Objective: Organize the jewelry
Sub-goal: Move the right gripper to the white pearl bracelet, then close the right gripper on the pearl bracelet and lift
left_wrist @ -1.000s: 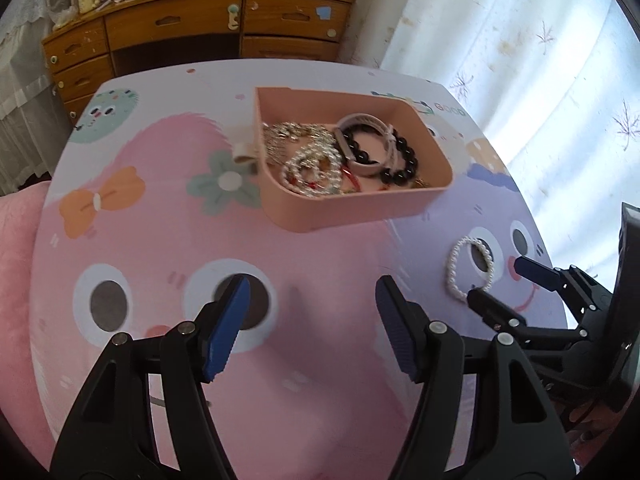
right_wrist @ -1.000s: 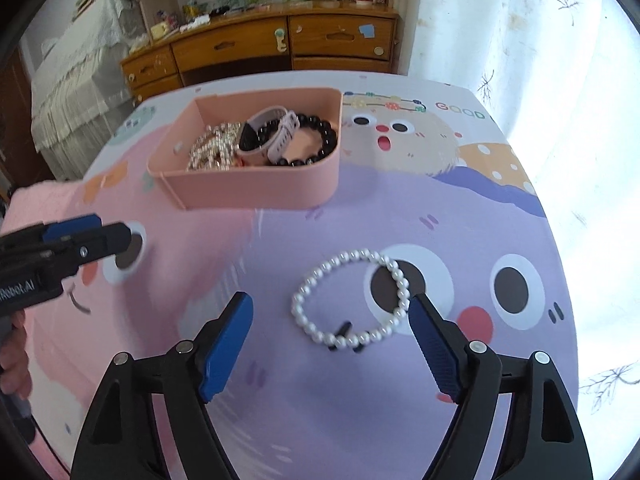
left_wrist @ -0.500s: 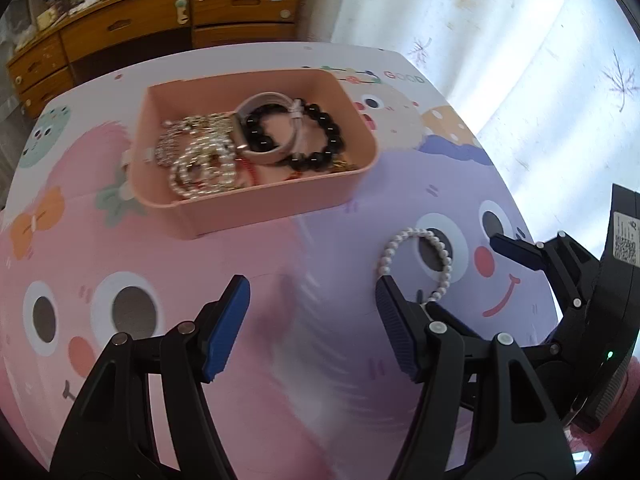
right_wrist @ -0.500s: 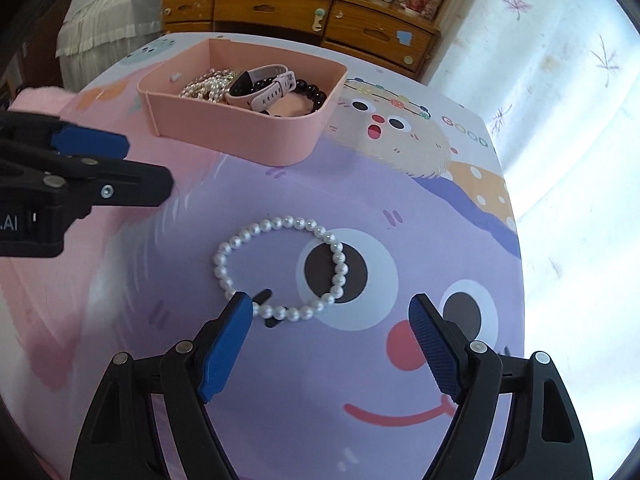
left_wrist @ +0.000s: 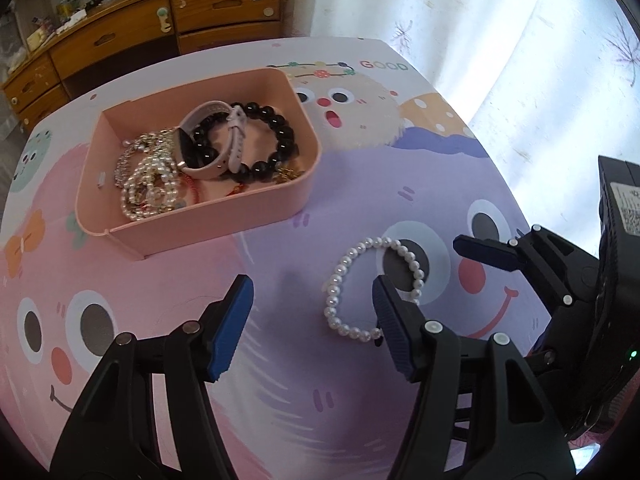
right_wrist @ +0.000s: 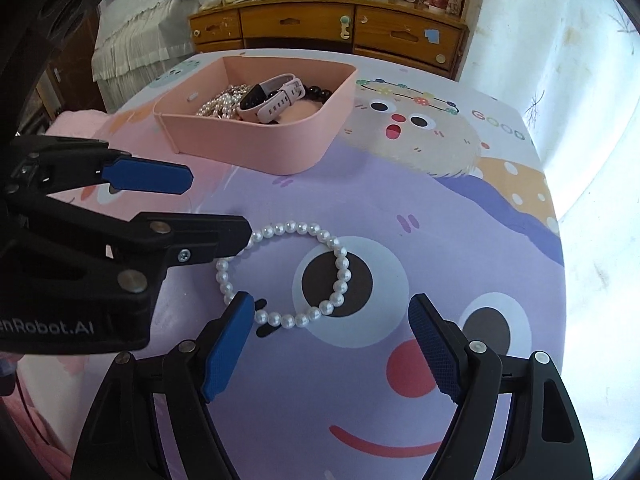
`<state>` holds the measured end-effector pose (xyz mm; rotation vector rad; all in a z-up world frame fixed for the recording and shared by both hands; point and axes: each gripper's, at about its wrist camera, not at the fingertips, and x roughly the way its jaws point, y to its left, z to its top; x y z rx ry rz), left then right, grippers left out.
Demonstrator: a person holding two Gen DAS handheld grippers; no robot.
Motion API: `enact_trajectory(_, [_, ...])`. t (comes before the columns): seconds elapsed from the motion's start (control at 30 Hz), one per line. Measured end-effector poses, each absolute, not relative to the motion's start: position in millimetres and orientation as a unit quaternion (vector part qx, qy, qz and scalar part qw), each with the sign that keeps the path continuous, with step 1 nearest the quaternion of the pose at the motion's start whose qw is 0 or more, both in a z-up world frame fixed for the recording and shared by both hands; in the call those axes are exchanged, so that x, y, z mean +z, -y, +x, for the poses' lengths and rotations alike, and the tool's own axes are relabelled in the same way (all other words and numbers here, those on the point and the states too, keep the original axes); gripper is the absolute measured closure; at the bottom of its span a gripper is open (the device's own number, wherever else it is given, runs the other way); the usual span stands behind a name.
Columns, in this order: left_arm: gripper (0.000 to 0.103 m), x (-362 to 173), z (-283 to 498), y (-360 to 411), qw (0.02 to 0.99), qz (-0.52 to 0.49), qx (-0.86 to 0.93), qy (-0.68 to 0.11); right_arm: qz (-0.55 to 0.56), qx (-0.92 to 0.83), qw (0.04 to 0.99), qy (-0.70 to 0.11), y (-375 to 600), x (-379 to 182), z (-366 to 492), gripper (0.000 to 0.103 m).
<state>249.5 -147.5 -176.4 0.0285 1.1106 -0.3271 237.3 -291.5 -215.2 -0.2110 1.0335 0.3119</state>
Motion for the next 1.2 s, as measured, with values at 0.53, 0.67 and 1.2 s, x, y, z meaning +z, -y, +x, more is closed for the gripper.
enact_trajectory(0.53, [0.044, -177.4, 257.8, 97.4, 0.839, -0.062, -0.100, -0.532, -0.130, 0.161, 0.854, -0.477, 273.0, -221.4, 239.9, 0.096])
enact_trajectory(0.67, [0.044, -170.5, 252.8, 90.9, 0.845, -0.065, -0.100, -0.522, -0.129, 0.155, 0.856, -0.476, 272.1, -220.1, 240.7, 0.096])
enact_trajectory(1.2, [0.044, -159.7, 221.6, 27.6, 0.860, -0.085, -0.065, -0.499, -0.088, 0.226, 0.863, -0.444, 217.7, -163.9, 230.6, 0.096])
